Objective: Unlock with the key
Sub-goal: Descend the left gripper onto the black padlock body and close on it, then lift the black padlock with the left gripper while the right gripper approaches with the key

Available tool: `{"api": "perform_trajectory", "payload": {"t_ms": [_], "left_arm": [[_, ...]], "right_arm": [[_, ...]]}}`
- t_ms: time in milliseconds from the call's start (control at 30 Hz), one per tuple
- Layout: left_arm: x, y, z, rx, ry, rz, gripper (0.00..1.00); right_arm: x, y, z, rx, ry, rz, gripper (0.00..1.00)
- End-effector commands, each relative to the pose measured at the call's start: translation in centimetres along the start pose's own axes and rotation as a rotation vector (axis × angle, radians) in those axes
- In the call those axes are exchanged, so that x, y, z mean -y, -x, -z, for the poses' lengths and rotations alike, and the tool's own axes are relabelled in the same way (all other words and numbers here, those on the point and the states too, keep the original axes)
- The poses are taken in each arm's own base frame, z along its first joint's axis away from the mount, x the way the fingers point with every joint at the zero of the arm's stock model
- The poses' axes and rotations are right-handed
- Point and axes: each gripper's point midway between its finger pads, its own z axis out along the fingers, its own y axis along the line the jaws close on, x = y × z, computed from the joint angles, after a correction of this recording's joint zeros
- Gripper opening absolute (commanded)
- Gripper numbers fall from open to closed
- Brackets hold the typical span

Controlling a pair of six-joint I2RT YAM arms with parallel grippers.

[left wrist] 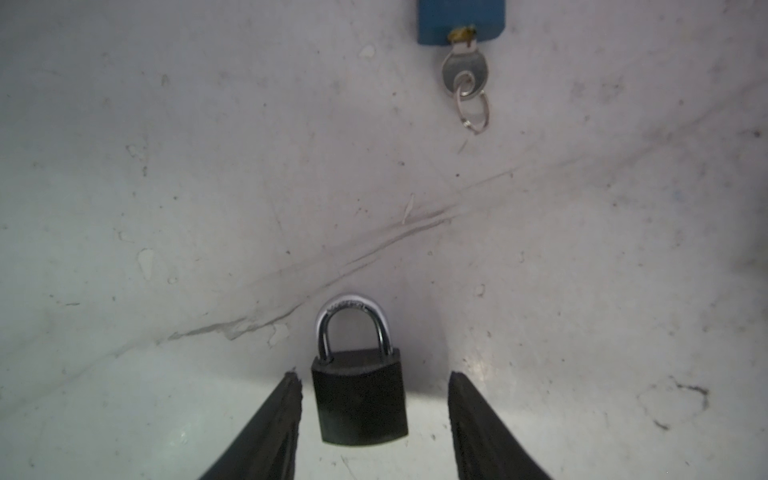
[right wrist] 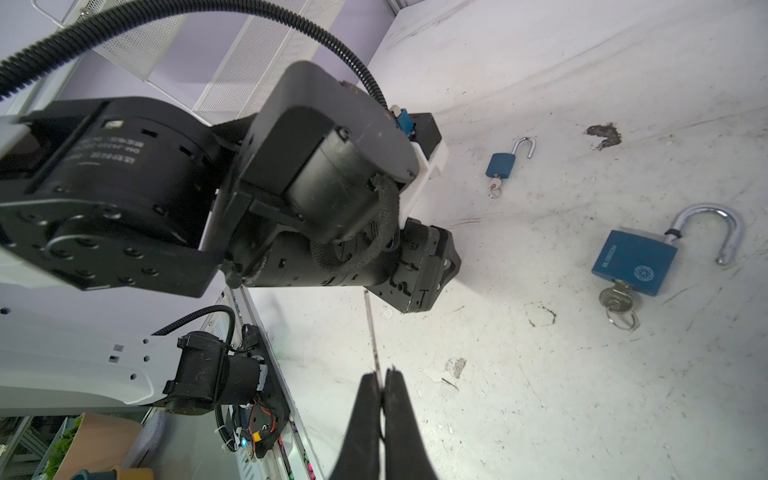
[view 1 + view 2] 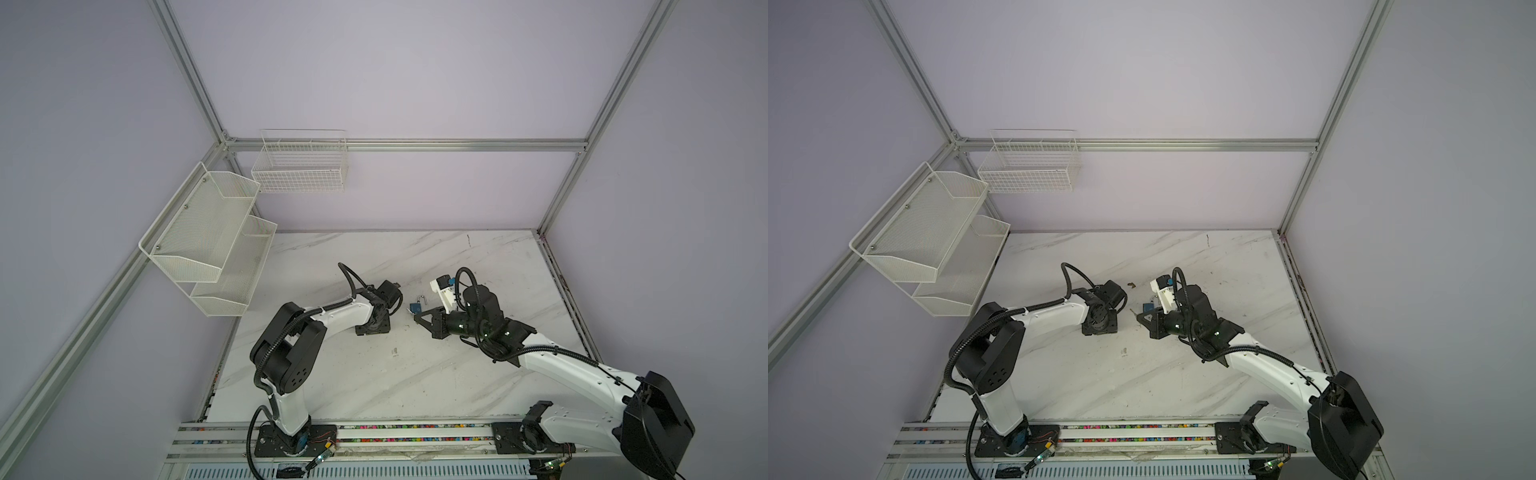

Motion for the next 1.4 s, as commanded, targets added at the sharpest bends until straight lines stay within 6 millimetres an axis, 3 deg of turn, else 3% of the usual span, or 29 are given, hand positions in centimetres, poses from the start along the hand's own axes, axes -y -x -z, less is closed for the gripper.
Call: {"api": "perform_trajectory", "payload": {"t_ms": [0, 933, 1100, 1367], "left_arm": [[0.5, 1.0, 0.9, 0.024, -0.021, 0.043, 0.55], [-1.8, -0.9, -1.3, -0.002, 0.044, 0.108, 0.41], [-1.3, -1.1, -1.9, -0.016, 0.027, 0.111, 0.37], [-1.1, -0.6, -1.1, 0.003, 0.007, 0.111, 0.29]], "right_arm": [[0.3, 0.0, -0.2, 0.008, -0.001, 0.011, 0.0], [0.5, -0.1, -0.2, 0.008, -0.013, 0.008, 0.0], [0.5, -0.1, -0.3, 0.005, -0.013, 0.009, 0.0], [0.5, 0.0, 0.0, 0.009, -0.021, 0.008, 0.0]]}}
